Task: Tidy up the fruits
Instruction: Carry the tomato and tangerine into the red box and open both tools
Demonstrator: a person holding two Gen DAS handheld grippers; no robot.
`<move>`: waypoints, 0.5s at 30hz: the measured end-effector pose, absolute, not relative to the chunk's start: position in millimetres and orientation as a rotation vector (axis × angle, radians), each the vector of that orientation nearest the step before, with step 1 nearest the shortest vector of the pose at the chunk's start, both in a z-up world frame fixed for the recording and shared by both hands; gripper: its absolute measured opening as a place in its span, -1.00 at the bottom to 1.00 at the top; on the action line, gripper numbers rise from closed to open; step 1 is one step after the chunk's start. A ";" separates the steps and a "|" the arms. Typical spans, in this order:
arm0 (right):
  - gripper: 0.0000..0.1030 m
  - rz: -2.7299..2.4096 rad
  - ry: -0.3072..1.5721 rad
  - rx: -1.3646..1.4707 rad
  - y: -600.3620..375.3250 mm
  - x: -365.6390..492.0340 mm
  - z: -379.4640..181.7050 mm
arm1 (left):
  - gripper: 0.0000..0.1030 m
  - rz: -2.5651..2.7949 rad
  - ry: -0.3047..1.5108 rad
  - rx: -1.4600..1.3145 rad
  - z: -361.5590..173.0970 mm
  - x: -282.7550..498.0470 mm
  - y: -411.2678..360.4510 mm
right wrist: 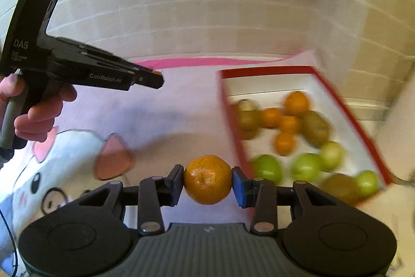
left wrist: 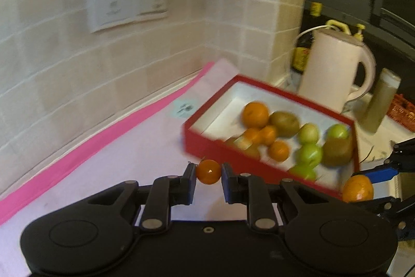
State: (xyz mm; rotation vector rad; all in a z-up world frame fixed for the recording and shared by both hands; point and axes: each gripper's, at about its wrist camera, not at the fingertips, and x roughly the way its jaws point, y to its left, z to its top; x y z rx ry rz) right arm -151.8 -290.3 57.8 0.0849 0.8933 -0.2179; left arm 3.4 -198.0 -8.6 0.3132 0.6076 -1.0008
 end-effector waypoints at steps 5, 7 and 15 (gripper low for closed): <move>-0.18 -0.347 0.882 0.093 -340.6 -174.3 63.7 | -0.53 -1.053 0.610 0.315 -0.4 -1.2 -252.2; -0.18 -0.390 0.876 0.108 -362.4 -174.4 63.4 | -0.53 -1.063 0.621 0.314 -2.0 -0.9 -274.6; -0.18 -0.433 0.818 0.178 -418.4 -143.8 44.1 | -0.53 -1.052 0.699 0.334 -24.5 18.7 -342.1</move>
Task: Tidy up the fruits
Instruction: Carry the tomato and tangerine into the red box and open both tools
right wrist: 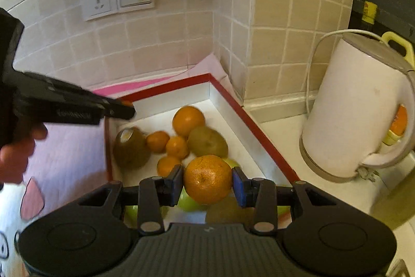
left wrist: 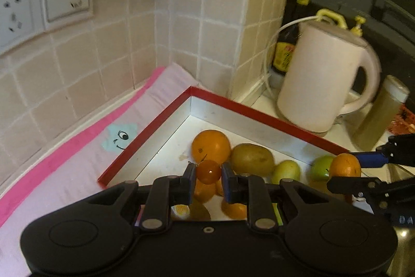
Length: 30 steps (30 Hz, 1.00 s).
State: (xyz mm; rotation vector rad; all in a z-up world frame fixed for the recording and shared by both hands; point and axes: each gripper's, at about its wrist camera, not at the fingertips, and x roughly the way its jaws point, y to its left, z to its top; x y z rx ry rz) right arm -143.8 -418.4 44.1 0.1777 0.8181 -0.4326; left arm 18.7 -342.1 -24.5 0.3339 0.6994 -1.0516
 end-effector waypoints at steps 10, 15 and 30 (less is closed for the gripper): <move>-0.18 -0.440 0.843 0.264 -451.8 -98.6 -2.4 | -0.53 -0.986 0.834 0.350 -61.0 80.2 -394.9; -0.18 -0.431 0.858 0.263 -453.5 -89.5 -11.7 | -0.53 -0.978 0.854 0.359 -72.2 87.8 -404.4; -0.15 -0.433 0.884 0.161 -440.7 -71.6 -25.1 | -0.52 -0.958 0.894 0.370 -87.0 92.6 -404.1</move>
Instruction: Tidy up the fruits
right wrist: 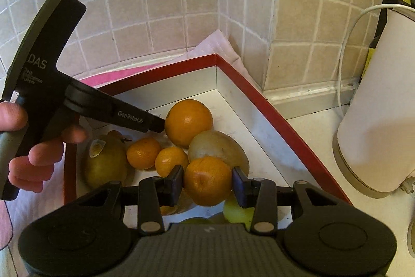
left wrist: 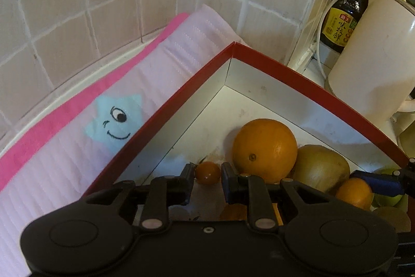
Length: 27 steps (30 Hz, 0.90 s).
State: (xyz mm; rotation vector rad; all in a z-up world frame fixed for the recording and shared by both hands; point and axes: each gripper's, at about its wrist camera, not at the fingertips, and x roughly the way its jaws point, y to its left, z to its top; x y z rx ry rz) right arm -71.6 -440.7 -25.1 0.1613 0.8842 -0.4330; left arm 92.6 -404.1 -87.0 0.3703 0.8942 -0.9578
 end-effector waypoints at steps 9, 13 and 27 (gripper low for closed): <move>-0.04 -0.429 0.882 0.167 -437.2 -78.0 -19.6 | 0.02 -0.953 0.883 0.379 -83.1 91.3 -401.4; 0.02 -0.453 0.863 0.178 -435.7 -90.5 -10.7 | 0.37 -0.975 0.835 0.371 -74.1 83.6 -390.3; 0.37 -0.506 0.867 0.133 -400.3 -132.1 15.8 | 0.55 -0.954 0.729 0.373 -31.7 34.3 -331.3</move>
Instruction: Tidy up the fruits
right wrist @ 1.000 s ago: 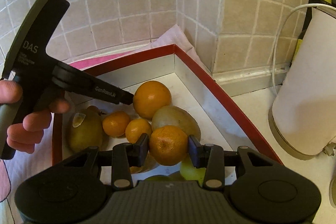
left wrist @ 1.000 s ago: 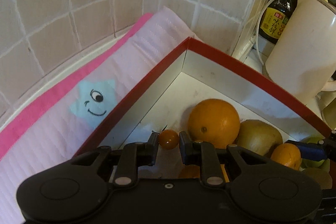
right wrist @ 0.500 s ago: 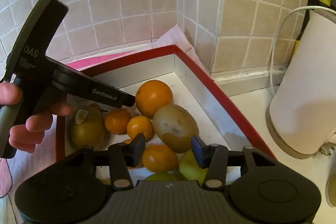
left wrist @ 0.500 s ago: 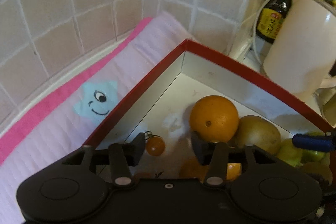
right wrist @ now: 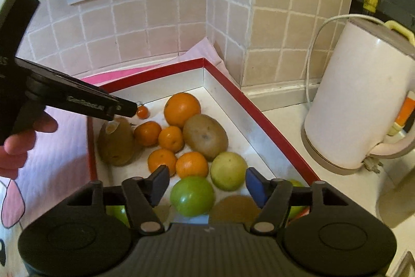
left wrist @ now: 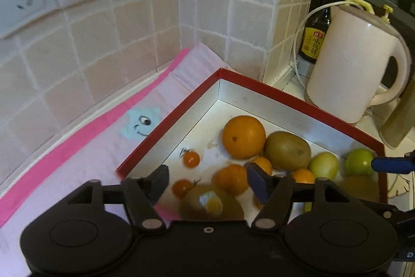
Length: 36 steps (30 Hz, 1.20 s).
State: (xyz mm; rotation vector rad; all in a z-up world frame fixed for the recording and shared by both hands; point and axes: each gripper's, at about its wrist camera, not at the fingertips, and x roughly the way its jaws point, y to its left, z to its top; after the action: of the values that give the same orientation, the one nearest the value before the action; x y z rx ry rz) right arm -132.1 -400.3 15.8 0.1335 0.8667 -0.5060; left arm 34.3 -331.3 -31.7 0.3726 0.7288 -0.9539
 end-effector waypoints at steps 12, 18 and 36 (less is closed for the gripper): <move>0.54 -0.507 0.898 0.177 -346.0 -141.4 54.1 | 0.56 -0.755 0.658 0.271 21.6 -31.1 -238.0; 0.68 -0.535 0.870 0.188 -324.0 -141.5 71.5 | 0.57 -0.633 0.637 0.279 37.3 -68.1 -211.6; 0.73 -0.614 0.887 0.158 -323.0 -142.5 70.5 | 0.57 -0.578 0.715 0.244 25.1 -83.7 -200.0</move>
State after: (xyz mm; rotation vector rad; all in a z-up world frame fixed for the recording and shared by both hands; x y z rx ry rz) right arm -142.5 -323.0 70.5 0.1577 0.8875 -0.6143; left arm -83.7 -200.0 25.1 0.2444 0.7149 -0.5777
